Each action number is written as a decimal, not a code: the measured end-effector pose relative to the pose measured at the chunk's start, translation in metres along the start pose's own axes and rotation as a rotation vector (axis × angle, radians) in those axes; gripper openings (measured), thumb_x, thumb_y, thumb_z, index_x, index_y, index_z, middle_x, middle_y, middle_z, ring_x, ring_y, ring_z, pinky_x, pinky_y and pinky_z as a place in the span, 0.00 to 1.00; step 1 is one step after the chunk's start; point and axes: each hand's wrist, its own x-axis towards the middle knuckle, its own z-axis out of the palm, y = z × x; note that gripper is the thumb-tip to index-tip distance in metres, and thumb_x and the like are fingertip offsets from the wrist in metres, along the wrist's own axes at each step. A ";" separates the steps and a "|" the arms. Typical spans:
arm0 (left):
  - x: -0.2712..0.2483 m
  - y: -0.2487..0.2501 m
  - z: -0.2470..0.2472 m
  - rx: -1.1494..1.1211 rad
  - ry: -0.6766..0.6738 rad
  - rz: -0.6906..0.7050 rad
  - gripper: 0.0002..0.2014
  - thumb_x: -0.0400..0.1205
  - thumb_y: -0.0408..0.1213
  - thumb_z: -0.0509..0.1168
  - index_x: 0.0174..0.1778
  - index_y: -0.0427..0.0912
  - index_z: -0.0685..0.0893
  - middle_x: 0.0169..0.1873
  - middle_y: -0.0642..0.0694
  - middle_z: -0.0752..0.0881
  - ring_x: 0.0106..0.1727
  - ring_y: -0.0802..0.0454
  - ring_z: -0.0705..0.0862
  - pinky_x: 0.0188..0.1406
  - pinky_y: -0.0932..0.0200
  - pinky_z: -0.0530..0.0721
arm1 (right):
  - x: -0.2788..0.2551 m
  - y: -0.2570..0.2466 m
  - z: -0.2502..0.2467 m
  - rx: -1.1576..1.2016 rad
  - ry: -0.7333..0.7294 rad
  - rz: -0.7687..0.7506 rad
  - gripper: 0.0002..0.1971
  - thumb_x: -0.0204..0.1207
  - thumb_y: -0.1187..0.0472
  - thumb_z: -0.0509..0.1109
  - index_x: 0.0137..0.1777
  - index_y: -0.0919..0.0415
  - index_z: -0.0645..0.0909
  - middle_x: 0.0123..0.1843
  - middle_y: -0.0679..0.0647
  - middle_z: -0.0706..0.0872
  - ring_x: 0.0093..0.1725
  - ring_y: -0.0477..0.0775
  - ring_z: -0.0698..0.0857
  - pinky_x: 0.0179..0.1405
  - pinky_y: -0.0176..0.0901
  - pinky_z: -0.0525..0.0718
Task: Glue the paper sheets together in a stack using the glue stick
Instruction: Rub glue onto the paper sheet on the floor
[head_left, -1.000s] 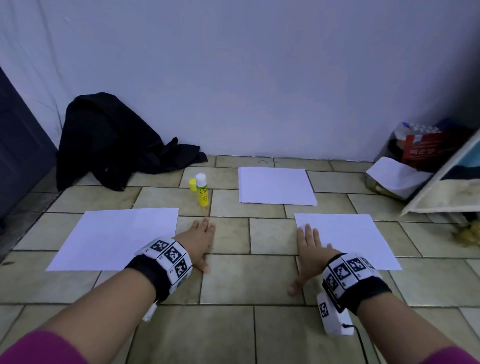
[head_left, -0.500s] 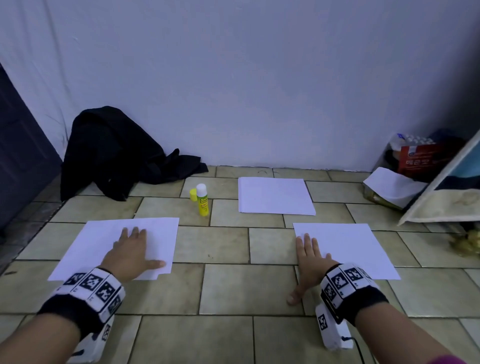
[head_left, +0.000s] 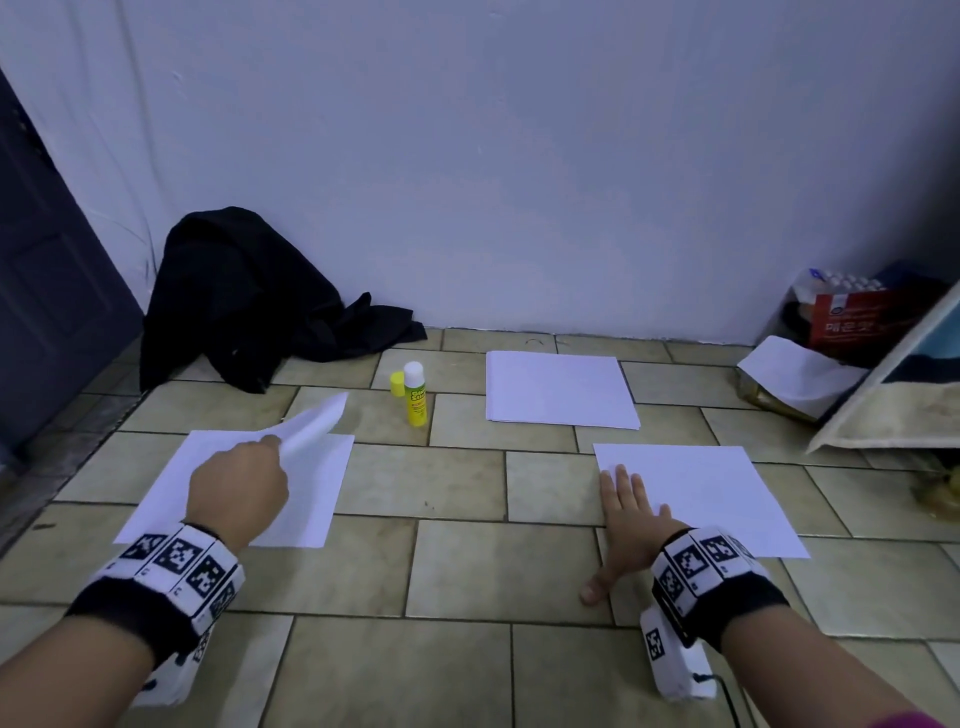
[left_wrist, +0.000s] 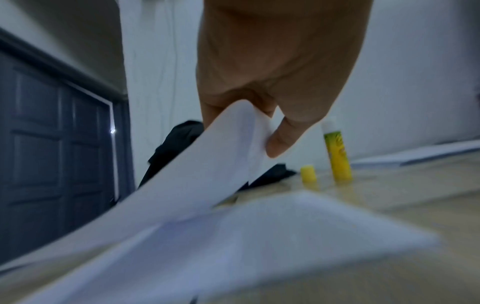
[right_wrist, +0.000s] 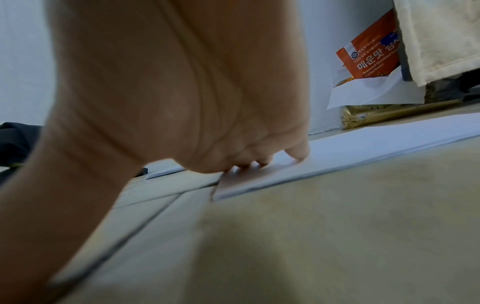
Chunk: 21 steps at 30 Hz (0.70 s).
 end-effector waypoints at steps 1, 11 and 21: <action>-0.003 0.006 -0.008 -0.019 0.020 0.000 0.12 0.80 0.29 0.60 0.57 0.38 0.81 0.32 0.46 0.82 0.31 0.46 0.81 0.25 0.61 0.69 | 0.000 0.000 0.000 0.004 0.002 0.000 0.77 0.54 0.34 0.82 0.79 0.62 0.21 0.81 0.58 0.21 0.82 0.59 0.27 0.81 0.67 0.41; -0.079 0.142 -0.030 -0.024 -0.076 0.462 0.14 0.83 0.40 0.56 0.64 0.43 0.75 0.59 0.45 0.83 0.58 0.43 0.82 0.44 0.57 0.72 | 0.003 0.001 -0.001 0.007 0.012 -0.001 0.78 0.52 0.35 0.82 0.80 0.62 0.22 0.81 0.57 0.22 0.82 0.60 0.28 0.81 0.67 0.42; -0.067 0.169 -0.001 0.001 -0.386 0.608 0.23 0.83 0.54 0.62 0.65 0.39 0.80 0.62 0.43 0.79 0.63 0.44 0.77 0.54 0.53 0.77 | 0.005 0.014 -0.021 0.142 0.174 -0.092 0.60 0.60 0.35 0.79 0.83 0.61 0.50 0.83 0.56 0.53 0.82 0.59 0.54 0.78 0.56 0.65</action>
